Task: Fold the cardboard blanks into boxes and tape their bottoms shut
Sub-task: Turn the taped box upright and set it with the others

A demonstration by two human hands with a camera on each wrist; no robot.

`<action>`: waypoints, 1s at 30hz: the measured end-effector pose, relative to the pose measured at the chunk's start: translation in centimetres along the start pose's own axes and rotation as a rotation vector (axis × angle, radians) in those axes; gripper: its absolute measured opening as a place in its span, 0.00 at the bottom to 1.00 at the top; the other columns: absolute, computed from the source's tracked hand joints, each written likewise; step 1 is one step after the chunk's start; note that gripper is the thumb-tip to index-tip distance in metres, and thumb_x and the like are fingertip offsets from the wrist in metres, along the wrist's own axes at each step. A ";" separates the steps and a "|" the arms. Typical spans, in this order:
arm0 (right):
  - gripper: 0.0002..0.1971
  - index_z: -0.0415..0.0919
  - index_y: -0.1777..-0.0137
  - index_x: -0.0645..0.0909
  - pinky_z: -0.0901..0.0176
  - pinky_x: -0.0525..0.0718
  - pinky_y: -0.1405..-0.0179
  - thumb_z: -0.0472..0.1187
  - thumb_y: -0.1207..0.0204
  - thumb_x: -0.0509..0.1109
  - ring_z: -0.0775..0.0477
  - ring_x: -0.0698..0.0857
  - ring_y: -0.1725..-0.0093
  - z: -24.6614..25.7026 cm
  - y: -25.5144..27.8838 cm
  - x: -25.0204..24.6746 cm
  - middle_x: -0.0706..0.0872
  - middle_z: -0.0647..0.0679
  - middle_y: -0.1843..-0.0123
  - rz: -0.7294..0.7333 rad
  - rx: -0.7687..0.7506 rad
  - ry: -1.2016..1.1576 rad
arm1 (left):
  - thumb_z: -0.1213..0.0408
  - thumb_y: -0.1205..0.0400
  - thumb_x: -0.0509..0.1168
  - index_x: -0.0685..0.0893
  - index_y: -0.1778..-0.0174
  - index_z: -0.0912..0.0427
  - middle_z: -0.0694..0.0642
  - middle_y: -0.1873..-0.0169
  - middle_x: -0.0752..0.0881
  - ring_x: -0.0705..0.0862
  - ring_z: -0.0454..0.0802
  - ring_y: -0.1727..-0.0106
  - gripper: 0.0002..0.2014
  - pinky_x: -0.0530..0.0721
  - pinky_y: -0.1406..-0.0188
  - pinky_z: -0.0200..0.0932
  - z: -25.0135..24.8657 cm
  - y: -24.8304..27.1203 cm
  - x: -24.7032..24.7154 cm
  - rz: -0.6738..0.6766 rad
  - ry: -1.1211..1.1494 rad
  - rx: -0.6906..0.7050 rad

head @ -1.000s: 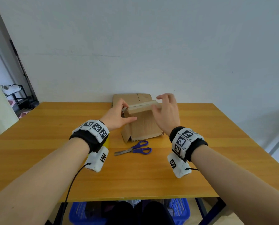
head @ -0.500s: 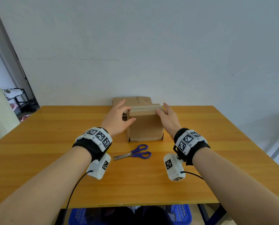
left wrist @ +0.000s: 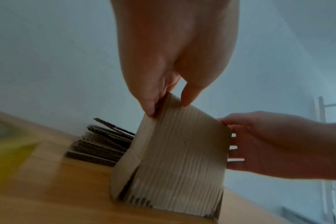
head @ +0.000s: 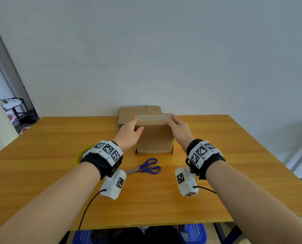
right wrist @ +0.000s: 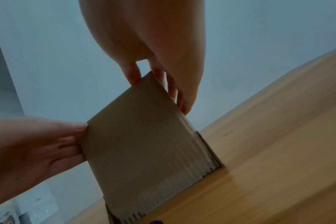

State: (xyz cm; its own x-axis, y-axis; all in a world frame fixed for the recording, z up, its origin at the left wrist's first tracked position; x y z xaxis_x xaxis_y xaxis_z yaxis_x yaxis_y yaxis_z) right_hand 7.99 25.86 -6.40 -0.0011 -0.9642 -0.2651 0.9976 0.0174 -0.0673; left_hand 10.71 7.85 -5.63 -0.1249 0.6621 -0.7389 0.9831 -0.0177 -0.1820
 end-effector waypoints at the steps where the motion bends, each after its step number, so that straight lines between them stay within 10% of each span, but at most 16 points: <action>1: 0.24 0.42 0.20 0.65 0.54 0.67 0.24 0.45 0.15 0.59 0.47 0.70 0.24 0.0 -0.1 0.1 0.72 0.47 0.22 0.004 0.009 -0.010 | 0.59 0.12 0.53 0.52 0.17 0.65 0.61 0.51 0.84 0.74 0.37 0.67 0.29 0.71 0.62 0.28 0.0 -0.2 0.1 0.009 0.038 -0.024; 3: 0.20 0.40 0.25 0.73 0.56 0.74 0.34 0.44 0.15 0.59 0.48 0.77 0.34 0.0 -0.1 0.2 0.80 0.47 0.31 0.014 0.025 -0.055 | 0.58 0.12 0.52 0.54 0.17 0.66 0.63 0.34 0.78 0.81 0.42 0.52 0.29 0.71 0.45 0.34 0.0 -0.5 0.3 0.005 0.127 -0.079; 6: 0.16 0.41 0.32 0.79 0.57 0.75 0.42 0.42 0.18 0.62 0.48 0.79 0.40 -0.2 -0.2 0.1 0.83 0.48 0.39 -0.019 0.075 -0.155 | 0.53 0.12 0.50 0.69 0.27 0.62 0.61 0.33 0.75 0.72 0.56 0.30 0.22 0.67 0.33 0.47 0.2 -1.0 0.1 -0.051 0.350 -0.209; 10: 0.19 0.38 0.33 0.75 0.55 0.78 0.44 0.46 0.21 0.68 0.46 0.79 0.41 -0.4 -0.3 -0.1 0.81 0.43 0.37 -0.079 0.120 -0.209 | 0.42 0.16 0.55 0.57 0.18 0.62 0.58 0.20 0.63 0.63 0.57 0.21 0.36 0.61 0.24 0.54 0.6 -1.5 0.9 -0.051 0.572 -0.353; 16: 0.35 0.38 0.35 0.61 0.66 0.77 0.60 0.54 0.31 0.78 0.58 0.77 0.53 0.4 0.6 -0.4 0.74 0.53 0.51 -0.145 0.043 -0.112 | 0.47 0.24 0.71 0.66 0.34 0.62 0.48 0.51 0.77 0.77 0.45 0.48 0.31 0.74 0.46 0.43 -0.1 -1.2 1.4 -0.201 0.517 -0.237; 20: 0.39 0.36 0.36 0.61 0.57 0.83 0.50 0.52 0.35 0.82 0.49 0.80 0.48 1.2 0.9 -0.7 0.76 0.46 0.46 -0.208 -0.044 -0.033 | 0.46 0.25 0.71 0.69 0.36 0.62 0.53 0.47 0.78 0.79 0.50 0.45 0.31 0.79 0.43 0.47 -0.7 -0.2 0.6 -0.262 0.436 -0.155; 30: 0.12 0.37 0.50 0.69 0.63 0.71 0.68 0.48 0.14 0.57 0.53 0.72 0.64 0.4 0.5 -2.3 0.73 0.51 0.62 -0.326 -0.105 -0.105 | 0.48 0.18 0.62 0.80 0.51 0.61 0.56 0.56 0.86 0.84 0.56 0.53 0.17 0.84 0.50 0.56 -0.5 0.5 -1.2 -0.377 0.376 -0.014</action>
State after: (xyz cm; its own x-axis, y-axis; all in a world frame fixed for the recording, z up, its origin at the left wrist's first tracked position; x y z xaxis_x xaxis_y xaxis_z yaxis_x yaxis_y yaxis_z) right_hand 8.52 28.00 -5.45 -0.3055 -0.9454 -0.1137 0.9333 -0.2736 -0.2325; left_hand 11.39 7.43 -4.46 -0.4163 0.8435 -0.3394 0.8811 0.2822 -0.3794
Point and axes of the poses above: each hand's wrist, its own y-axis away from the middle knuckle, its own x-axis out of the palm, z = x × y, the point moved 6 cm from there along -y, towards the middle knuckle
